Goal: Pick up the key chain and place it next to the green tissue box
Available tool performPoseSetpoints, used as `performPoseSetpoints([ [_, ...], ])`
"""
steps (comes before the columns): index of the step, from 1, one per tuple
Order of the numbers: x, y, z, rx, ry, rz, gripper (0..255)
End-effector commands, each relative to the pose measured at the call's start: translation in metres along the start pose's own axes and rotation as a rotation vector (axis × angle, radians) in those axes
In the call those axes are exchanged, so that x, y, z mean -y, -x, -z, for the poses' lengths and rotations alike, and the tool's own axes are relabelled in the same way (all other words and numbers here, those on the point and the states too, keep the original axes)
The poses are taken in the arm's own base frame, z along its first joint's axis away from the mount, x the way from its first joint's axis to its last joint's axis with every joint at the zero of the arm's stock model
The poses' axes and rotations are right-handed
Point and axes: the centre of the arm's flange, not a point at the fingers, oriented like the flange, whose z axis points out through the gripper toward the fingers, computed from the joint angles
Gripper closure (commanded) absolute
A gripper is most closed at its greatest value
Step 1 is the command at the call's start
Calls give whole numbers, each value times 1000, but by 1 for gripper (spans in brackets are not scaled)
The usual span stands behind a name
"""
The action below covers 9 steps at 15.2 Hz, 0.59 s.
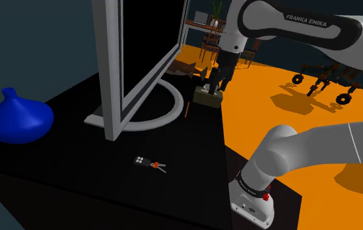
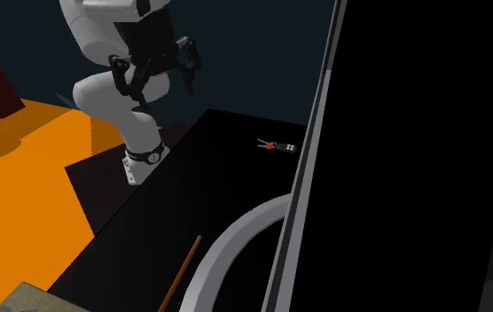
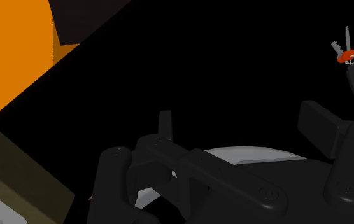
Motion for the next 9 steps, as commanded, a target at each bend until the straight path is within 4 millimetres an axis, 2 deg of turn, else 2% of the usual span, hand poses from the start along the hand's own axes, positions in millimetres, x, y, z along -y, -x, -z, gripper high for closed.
performPoseSetpoints([
  [1, 0, 0, 0, 0, 0, 0, 0],
  [9, 87, -6, -64, -40, 28, 82, 0],
])
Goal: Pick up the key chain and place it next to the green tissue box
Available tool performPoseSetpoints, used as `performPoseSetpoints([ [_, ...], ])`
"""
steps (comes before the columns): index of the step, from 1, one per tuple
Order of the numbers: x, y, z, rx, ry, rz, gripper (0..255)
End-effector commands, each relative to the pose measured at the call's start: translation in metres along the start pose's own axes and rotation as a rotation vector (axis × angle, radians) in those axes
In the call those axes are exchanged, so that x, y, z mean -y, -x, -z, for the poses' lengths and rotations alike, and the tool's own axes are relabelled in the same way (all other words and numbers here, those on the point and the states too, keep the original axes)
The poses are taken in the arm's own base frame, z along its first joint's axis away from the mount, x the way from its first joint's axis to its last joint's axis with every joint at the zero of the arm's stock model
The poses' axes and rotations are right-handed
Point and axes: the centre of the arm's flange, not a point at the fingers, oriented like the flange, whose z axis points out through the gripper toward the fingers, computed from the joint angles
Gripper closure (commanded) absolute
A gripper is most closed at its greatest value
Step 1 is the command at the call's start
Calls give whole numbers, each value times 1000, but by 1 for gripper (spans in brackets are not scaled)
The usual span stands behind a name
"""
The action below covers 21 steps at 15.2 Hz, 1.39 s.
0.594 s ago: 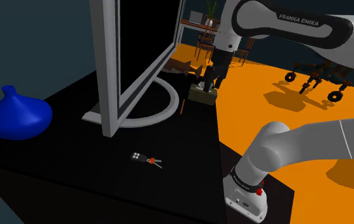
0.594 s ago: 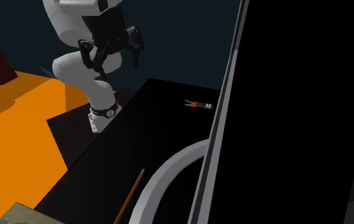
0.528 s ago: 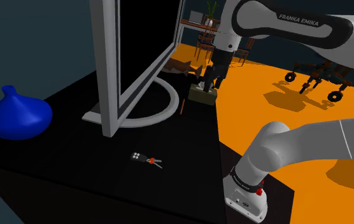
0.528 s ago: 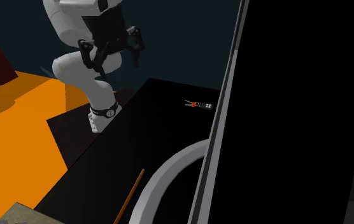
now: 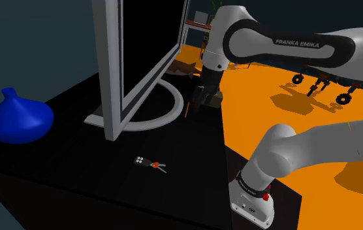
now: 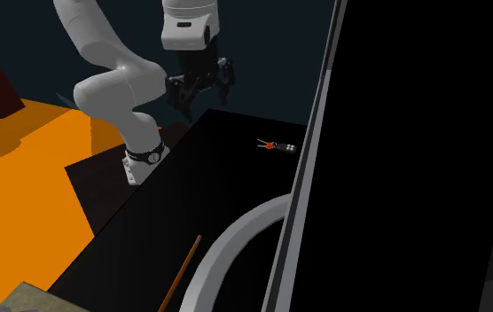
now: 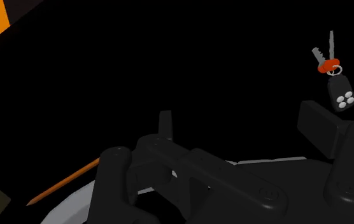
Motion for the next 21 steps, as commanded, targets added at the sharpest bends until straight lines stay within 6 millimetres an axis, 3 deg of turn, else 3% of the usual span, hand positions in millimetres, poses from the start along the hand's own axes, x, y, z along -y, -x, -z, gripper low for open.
performPoseSetpoints([
  [1, 21, -3, -13, -12, 7, 20, 0],
  [18, 204, -9, -153, -97, 66, 195, 0],
  [21, 208, -10, -166, -99, 67, 199, 0],
])
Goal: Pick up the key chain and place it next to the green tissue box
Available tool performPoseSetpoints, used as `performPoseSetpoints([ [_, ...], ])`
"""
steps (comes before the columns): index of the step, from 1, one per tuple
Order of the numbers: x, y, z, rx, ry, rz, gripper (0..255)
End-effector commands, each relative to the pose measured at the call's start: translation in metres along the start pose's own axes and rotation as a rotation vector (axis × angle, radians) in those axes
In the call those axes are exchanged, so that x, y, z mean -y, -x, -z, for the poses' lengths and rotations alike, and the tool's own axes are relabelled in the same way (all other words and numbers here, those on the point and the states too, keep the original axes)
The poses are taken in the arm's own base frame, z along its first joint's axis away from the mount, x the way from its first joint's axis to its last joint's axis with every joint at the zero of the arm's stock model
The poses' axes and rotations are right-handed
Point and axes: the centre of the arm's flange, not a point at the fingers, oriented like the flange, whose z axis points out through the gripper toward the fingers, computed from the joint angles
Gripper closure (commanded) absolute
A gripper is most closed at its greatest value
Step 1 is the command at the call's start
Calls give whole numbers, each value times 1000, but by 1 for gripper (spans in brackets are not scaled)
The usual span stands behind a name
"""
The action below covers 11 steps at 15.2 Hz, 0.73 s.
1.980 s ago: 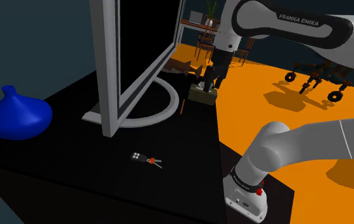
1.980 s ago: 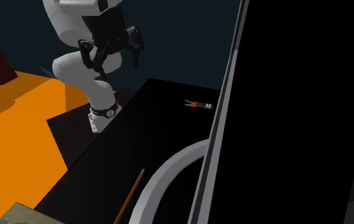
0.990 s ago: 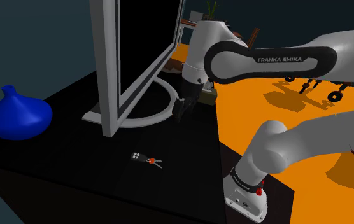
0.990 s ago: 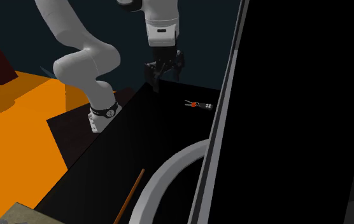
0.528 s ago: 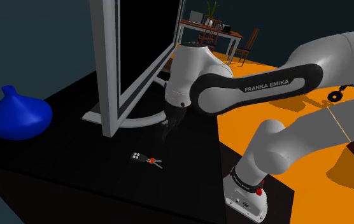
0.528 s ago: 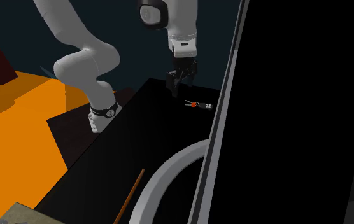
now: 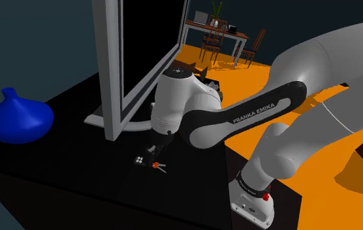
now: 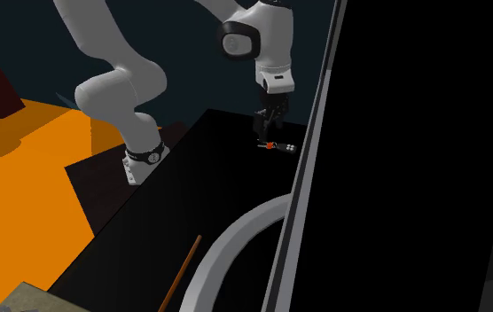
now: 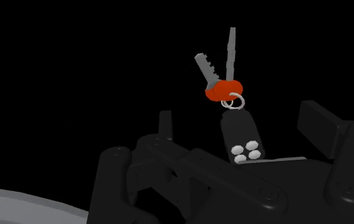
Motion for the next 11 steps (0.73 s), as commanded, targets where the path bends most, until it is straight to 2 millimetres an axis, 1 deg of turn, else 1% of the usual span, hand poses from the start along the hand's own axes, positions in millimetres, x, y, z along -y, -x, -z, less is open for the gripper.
performPoseSetpoints([
  [1, 2, 1, -10, -2, 0, 2, 0],
  [4, 2, 1, -26, -2, 0, 2, 0],
  [5, 2, 1, -35, -2, 0, 2, 0],
  [11, 2, 1, -35, -2, 0, 2, 0],
])
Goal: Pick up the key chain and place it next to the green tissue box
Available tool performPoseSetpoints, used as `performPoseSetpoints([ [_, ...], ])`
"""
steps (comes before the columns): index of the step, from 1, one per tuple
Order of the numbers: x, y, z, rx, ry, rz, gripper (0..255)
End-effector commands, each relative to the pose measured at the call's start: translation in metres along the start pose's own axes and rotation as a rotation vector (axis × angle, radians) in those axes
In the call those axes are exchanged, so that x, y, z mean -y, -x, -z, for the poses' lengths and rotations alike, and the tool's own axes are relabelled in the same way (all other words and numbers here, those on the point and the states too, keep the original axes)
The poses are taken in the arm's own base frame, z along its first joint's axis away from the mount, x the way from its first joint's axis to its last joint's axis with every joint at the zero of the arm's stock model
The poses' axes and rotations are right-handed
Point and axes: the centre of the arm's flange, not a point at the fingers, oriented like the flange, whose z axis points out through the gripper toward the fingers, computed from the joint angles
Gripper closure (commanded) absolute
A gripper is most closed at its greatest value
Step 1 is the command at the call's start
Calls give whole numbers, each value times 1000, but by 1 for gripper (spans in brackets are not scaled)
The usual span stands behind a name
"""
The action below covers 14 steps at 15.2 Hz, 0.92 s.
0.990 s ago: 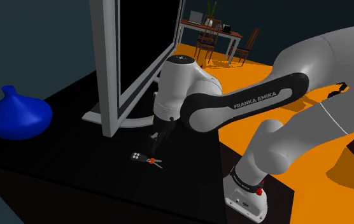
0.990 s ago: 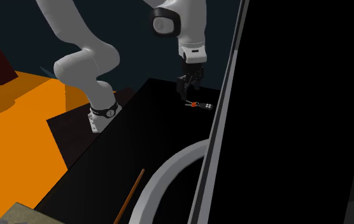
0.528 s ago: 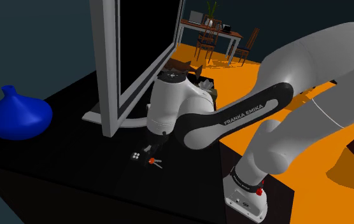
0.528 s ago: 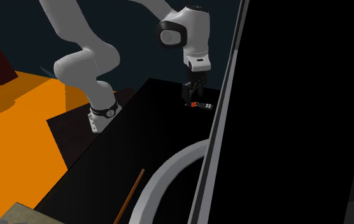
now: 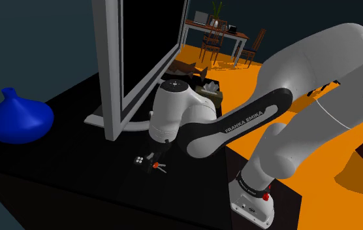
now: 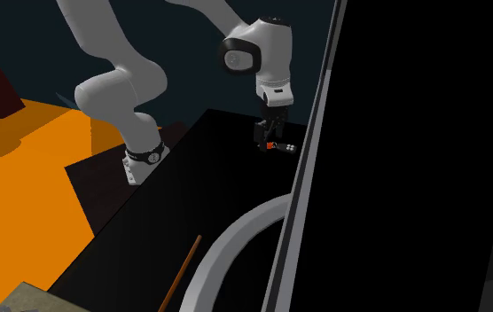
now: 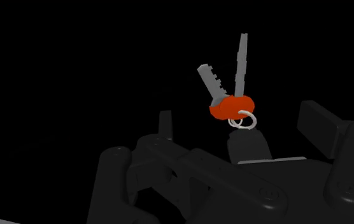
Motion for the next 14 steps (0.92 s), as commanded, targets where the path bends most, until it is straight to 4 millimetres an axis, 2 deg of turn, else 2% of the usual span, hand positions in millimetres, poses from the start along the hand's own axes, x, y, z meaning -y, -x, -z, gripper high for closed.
performPoseSetpoints([
  [1, 0, 0, 0, 0, 0, 0, 0],
  [2, 0, 0, 0, 0, 0, 0, 0],
  [3, 0, 0, 0, 0, 0, 0, 255],
  [12, 0, 0, 0, 0, 0, 0, 255],
  [14, 0, -1, 10, 0, 0, 0, 255],
])
